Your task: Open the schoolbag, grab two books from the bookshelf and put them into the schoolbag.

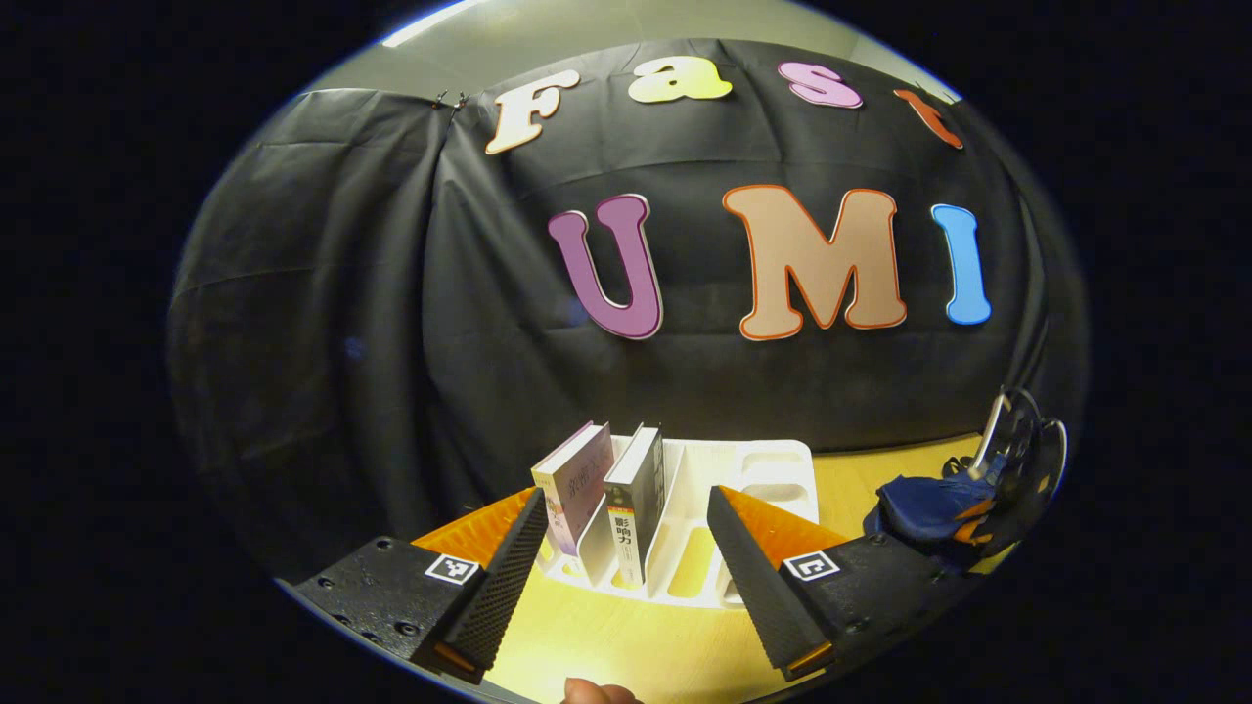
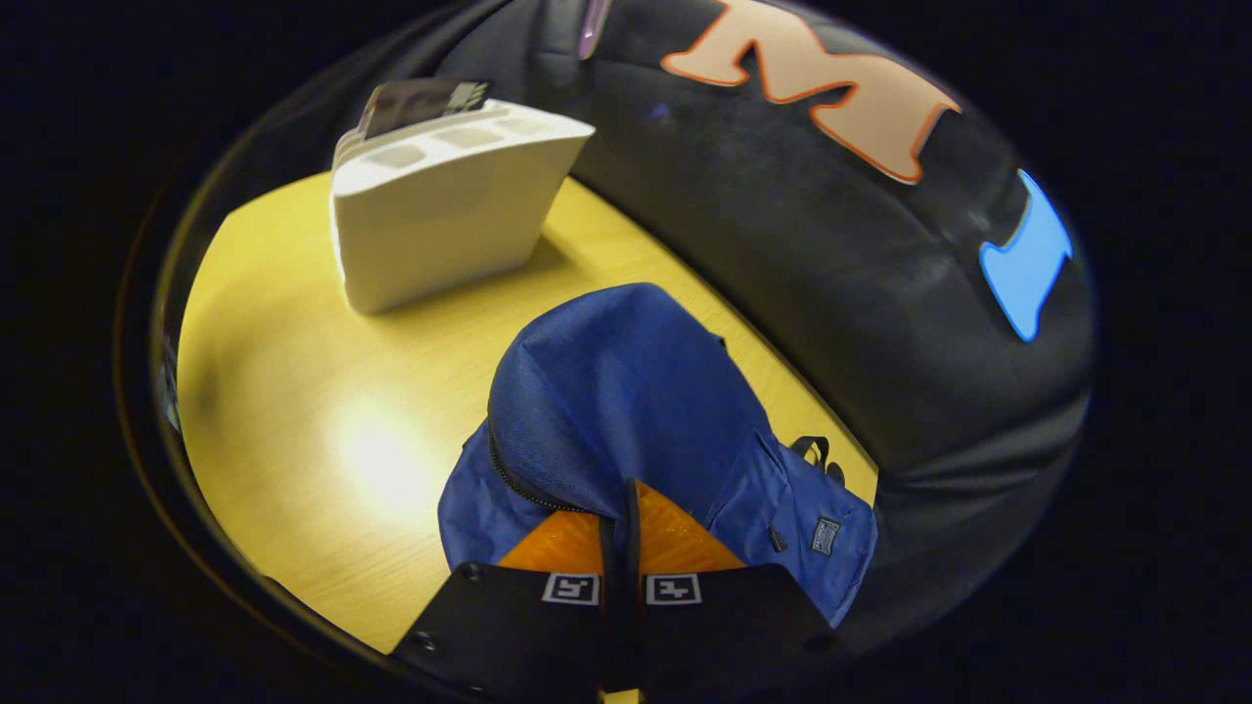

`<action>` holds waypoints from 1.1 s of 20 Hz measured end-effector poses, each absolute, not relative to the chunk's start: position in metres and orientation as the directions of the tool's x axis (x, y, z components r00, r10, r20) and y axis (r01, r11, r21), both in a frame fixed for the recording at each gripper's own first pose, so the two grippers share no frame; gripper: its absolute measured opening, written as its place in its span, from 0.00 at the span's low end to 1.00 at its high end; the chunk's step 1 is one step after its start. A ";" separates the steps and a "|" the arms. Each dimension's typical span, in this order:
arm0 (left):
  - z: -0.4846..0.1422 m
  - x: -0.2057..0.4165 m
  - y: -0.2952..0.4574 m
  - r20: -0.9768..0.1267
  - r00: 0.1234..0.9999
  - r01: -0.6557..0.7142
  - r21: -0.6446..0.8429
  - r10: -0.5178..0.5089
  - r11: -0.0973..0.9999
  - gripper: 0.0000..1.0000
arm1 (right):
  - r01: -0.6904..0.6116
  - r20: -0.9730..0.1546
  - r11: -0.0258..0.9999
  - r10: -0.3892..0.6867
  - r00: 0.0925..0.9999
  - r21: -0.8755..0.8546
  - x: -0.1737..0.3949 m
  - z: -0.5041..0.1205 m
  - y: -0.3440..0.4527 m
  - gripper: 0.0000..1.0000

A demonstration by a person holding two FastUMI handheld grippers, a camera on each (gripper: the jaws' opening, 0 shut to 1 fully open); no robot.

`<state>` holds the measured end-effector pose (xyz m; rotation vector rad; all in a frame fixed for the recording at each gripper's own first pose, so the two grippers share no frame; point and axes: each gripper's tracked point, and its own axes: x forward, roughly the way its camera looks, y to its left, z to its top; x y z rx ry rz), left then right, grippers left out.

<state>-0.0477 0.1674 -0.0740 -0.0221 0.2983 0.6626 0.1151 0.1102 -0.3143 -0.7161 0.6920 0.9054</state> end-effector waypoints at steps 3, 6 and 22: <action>-0.086 -0.039 0.173 -0.325 0.742 -0.597 0.079 0.587 0.798 0.96 | -0.807 -0.749 0.581 0.488 0.449 -0.105 0.132 -0.291 0.106 0.04; -0.089 -0.026 0.178 -0.348 0.747 -0.587 0.057 0.567 0.808 0.96 | -0.696 -0.708 0.713 0.532 0.464 0.079 0.150 -0.266 0.091 0.00; -0.131 0.079 0.255 -0.672 0.655 -0.424 0.051 0.345 0.904 0.96 | -0.282 -0.610 0.827 0.552 0.568 0.486 0.177 -0.252 0.050 0.03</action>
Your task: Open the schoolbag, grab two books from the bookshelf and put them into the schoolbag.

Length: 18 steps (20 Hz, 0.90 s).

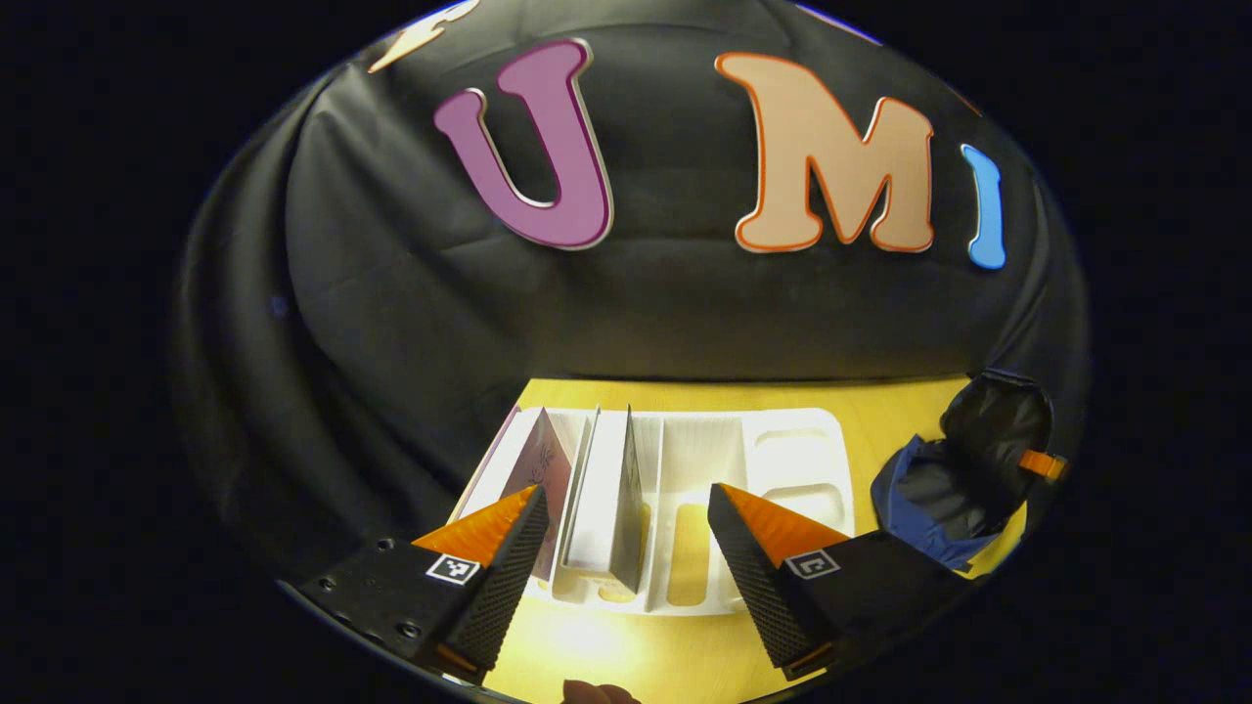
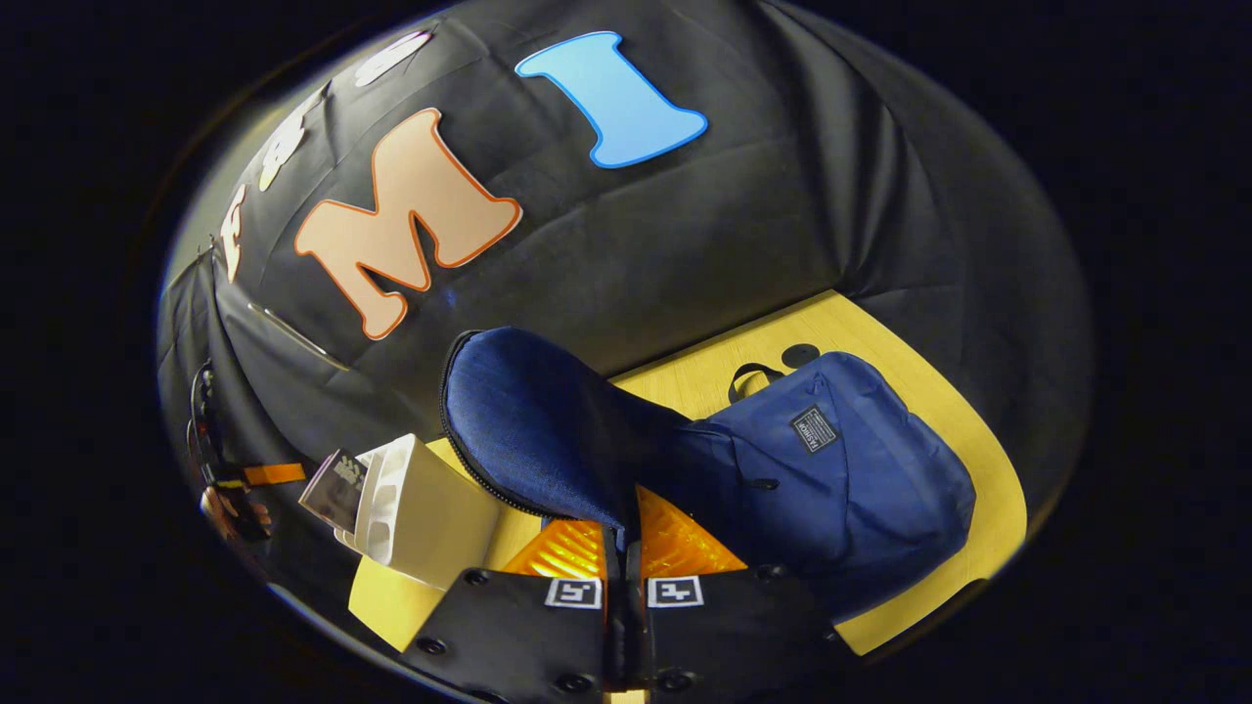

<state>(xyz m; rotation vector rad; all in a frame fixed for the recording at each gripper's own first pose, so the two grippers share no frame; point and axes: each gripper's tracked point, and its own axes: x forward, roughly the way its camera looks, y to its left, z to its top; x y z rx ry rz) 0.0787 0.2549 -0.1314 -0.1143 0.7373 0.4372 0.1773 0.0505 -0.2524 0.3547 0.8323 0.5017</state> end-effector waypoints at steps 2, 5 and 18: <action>-0.156 0.087 0.262 -0.753 0.590 -0.428 0.015 0.292 0.904 0.96 | -0.286 -0.611 0.828 0.551 0.568 0.482 0.176 -0.253 0.051 0.02; -0.183 0.090 0.267 -0.842 0.497 -0.458 -0.047 0.212 0.887 0.97 | -0.285 -0.611 0.828 0.552 0.568 0.482 0.176 -0.253 0.050 0.04; -0.232 0.086 0.273 -0.954 0.285 -0.319 0.003 0.099 0.948 0.39 | -0.294 -0.617 0.825 0.558 0.555 0.482 0.176 -0.254 0.051 0.03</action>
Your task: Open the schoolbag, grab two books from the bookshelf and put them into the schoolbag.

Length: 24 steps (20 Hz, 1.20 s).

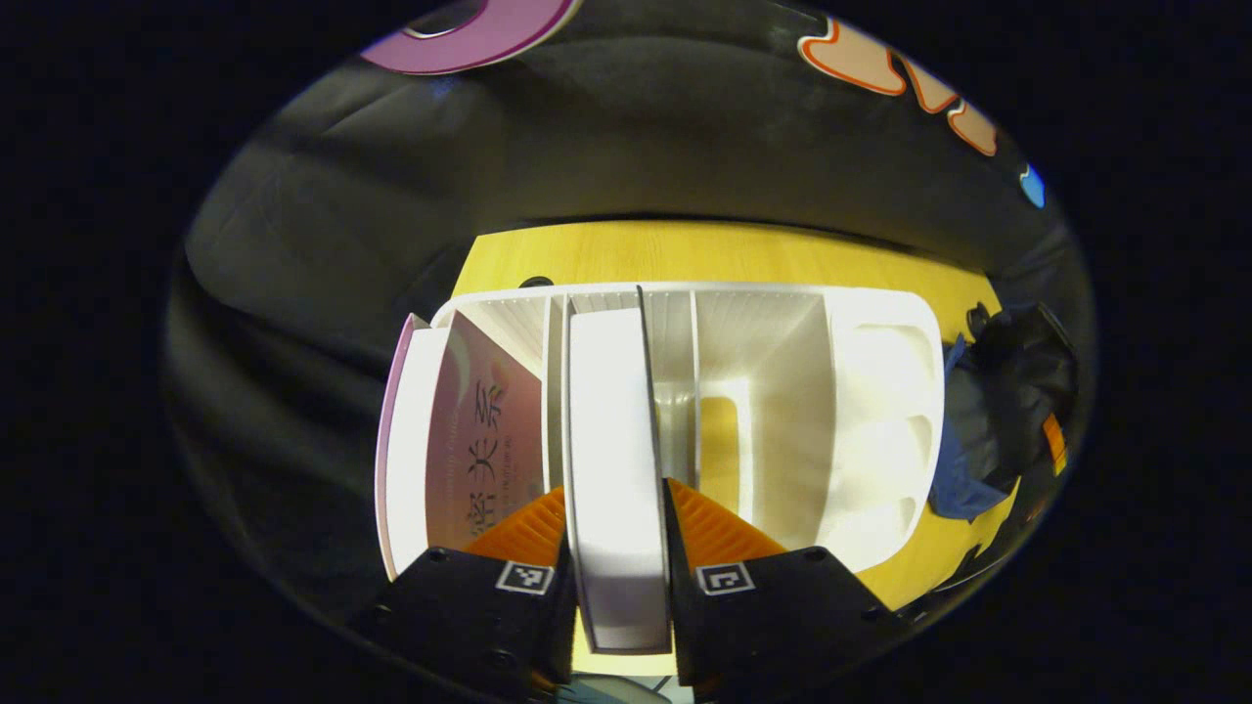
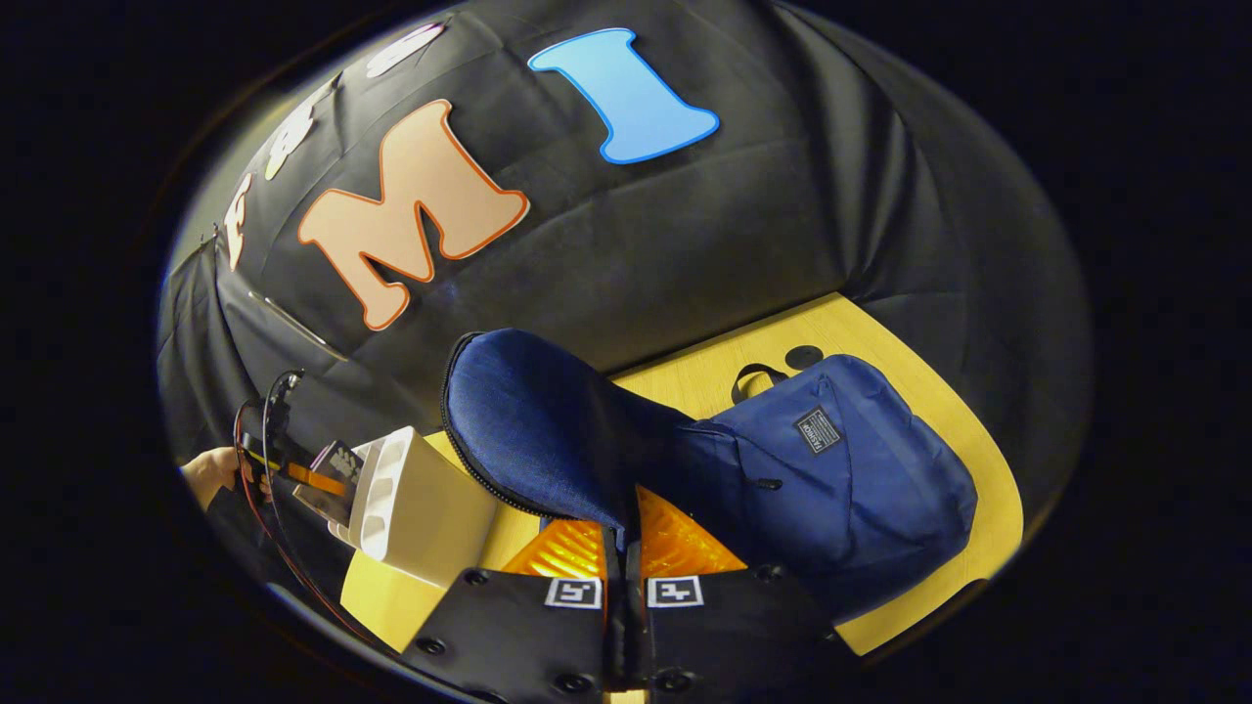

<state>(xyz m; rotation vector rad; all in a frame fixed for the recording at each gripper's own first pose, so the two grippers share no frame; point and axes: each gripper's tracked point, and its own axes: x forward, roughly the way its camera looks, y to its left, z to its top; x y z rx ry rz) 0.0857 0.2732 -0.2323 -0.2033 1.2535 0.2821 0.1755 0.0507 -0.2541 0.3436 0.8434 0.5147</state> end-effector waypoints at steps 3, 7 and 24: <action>-0.228 0.078 0.272 -0.966 0.246 -0.303 0.001 0.079 0.953 0.36 | -0.294 -0.615 0.824 0.559 0.556 0.484 0.175 -0.254 0.051 0.03; -0.220 0.077 0.268 -0.966 0.258 -0.275 -0.041 0.033 0.961 0.36 | -0.309 -0.618 0.824 0.562 0.550 0.474 0.174 -0.254 0.051 0.03; -0.020 0.050 0.293 -0.837 0.539 -0.287 -0.286 -0.092 0.914 0.30 | -0.315 -0.639 0.837 0.545 0.542 0.447 0.180 -0.253 0.049 0.04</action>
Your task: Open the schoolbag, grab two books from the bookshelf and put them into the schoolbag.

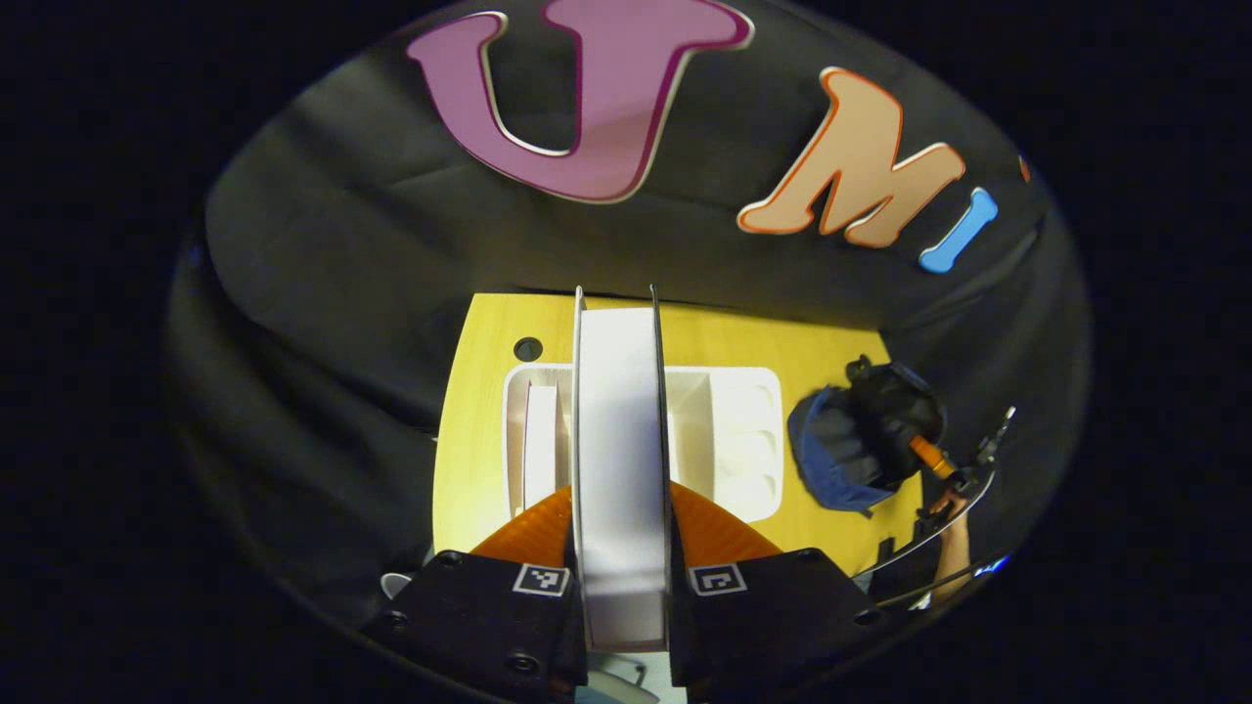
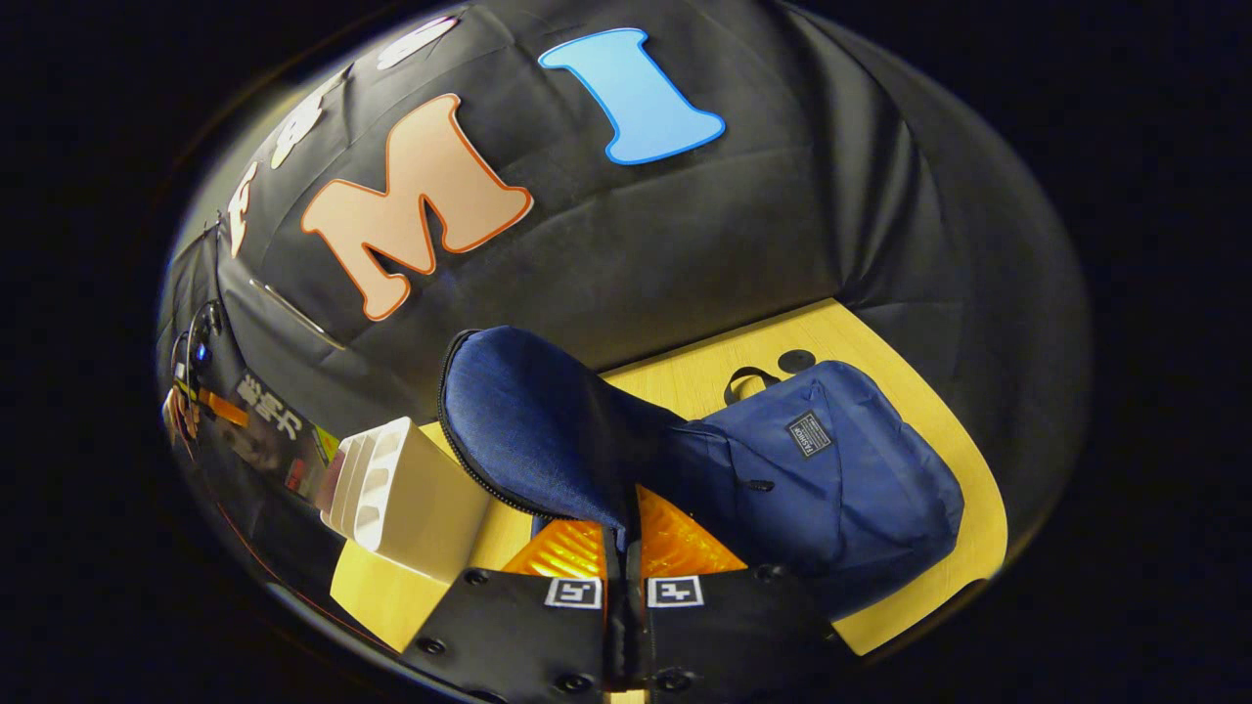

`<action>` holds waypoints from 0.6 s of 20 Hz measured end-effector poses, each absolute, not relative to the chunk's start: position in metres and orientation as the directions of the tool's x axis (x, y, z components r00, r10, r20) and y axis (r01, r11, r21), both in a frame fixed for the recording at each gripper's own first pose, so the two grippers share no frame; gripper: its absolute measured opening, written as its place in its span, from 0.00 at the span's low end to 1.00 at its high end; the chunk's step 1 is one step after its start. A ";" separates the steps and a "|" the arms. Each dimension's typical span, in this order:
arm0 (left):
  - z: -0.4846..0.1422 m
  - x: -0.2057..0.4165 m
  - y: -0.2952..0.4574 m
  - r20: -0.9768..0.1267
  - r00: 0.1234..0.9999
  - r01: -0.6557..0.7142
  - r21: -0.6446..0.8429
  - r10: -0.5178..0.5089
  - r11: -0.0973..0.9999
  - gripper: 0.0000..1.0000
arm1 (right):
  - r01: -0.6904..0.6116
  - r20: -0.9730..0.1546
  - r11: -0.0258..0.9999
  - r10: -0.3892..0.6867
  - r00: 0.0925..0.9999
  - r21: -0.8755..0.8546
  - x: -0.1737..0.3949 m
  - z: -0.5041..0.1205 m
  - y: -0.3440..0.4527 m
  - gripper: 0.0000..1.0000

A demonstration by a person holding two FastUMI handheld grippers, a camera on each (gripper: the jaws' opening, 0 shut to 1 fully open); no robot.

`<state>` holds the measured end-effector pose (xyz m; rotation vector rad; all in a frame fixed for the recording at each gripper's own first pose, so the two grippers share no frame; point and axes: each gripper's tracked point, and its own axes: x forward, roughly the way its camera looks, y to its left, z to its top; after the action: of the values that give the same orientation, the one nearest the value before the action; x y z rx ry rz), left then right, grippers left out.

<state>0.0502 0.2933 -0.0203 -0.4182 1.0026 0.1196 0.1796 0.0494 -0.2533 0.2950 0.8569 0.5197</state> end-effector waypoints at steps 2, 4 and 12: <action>0.001 0.048 0.281 -0.774 0.611 -0.290 -0.416 -0.167 0.862 0.29 | -0.304 -0.637 0.831 0.554 0.536 0.466 0.179 -0.253 0.050 0.04; 0.011 0.047 0.274 -0.718 0.665 -0.282 -0.497 -0.207 0.820 0.29 | -0.294 -0.631 0.818 0.571 0.525 0.495 0.177 -0.253 0.050 0.04; -0.027 0.075 0.206 -0.552 0.775 -0.312 -0.758 -0.308 0.573 0.29 | -0.266 -0.595 0.799 0.585 0.551 0.539 0.188 -0.240 0.036 0.03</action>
<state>0.0754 0.2056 -0.0267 -0.9835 0.7138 0.0024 0.1885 0.0365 -0.2397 0.4148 0.8486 0.5207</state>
